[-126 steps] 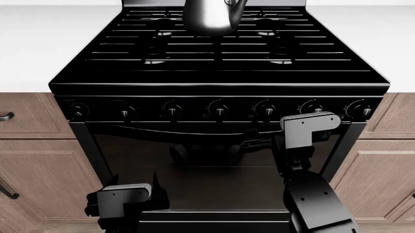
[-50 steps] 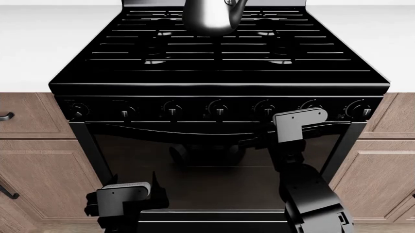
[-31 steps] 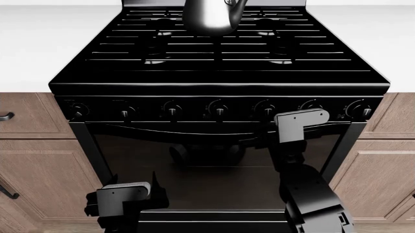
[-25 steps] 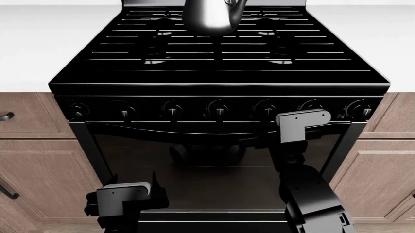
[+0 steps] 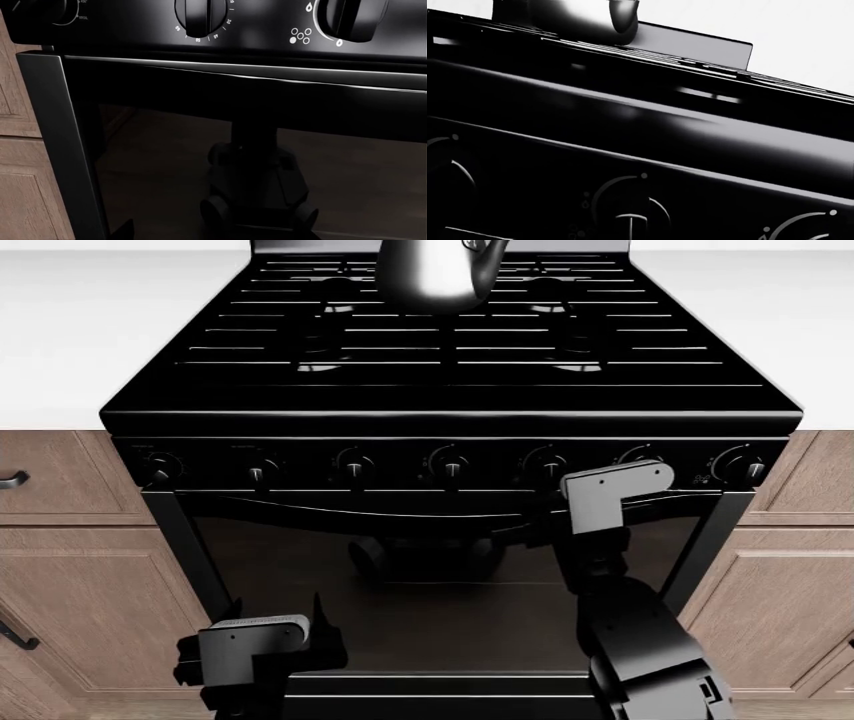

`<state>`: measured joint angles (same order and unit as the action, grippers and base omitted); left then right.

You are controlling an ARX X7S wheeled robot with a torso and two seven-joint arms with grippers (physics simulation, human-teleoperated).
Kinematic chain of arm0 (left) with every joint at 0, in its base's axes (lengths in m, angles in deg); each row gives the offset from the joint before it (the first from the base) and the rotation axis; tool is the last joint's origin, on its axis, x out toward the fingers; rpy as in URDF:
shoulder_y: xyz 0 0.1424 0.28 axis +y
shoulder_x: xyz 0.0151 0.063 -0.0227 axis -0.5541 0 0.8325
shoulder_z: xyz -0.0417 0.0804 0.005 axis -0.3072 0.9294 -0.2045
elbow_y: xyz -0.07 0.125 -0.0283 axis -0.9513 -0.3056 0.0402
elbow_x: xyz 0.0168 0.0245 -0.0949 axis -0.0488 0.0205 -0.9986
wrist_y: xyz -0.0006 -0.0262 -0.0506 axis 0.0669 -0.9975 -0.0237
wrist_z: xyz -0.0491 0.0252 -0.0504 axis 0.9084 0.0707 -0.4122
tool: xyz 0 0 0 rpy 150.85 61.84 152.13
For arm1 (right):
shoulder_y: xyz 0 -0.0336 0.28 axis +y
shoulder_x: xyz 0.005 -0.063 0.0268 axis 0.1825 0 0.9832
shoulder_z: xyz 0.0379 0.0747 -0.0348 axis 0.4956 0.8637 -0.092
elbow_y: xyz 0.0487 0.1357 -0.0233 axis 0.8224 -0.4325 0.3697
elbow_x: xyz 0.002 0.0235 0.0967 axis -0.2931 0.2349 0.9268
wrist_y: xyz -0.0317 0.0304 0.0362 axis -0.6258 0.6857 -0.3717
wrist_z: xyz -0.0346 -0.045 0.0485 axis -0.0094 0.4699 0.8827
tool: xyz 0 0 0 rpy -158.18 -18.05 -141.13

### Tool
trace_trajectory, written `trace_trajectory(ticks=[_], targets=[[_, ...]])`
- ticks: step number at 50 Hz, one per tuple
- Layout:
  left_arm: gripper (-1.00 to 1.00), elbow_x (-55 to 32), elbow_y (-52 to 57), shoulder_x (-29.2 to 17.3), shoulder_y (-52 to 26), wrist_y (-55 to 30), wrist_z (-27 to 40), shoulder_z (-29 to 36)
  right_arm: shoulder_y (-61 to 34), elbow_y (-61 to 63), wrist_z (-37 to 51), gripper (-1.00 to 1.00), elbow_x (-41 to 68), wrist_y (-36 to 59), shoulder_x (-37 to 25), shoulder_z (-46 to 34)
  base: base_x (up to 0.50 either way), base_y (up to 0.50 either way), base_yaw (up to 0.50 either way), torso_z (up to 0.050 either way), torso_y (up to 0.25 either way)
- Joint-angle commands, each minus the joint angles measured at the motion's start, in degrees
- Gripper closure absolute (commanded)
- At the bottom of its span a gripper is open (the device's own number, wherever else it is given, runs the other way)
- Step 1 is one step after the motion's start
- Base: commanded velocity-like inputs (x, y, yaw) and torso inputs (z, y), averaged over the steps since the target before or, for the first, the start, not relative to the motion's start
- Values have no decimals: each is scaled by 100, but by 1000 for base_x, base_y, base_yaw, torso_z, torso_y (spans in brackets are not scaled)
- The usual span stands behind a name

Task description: Turn on the center burner of the stove.

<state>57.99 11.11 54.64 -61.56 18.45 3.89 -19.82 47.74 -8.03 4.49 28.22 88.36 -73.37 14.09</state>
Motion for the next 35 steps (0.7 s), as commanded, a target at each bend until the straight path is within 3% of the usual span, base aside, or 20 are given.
trace_trajectory(ticks=[1,35], targets=[[-100,-16,0,-15,0,8,21,22,-75,196,-83,100,-71,250,-85,-317,0,0,0,0,0],[-100,-66,13,-67,-2,41,68,83,-242,540,-200,100,-310,995,-307,-852,0,0,0,0,1]])
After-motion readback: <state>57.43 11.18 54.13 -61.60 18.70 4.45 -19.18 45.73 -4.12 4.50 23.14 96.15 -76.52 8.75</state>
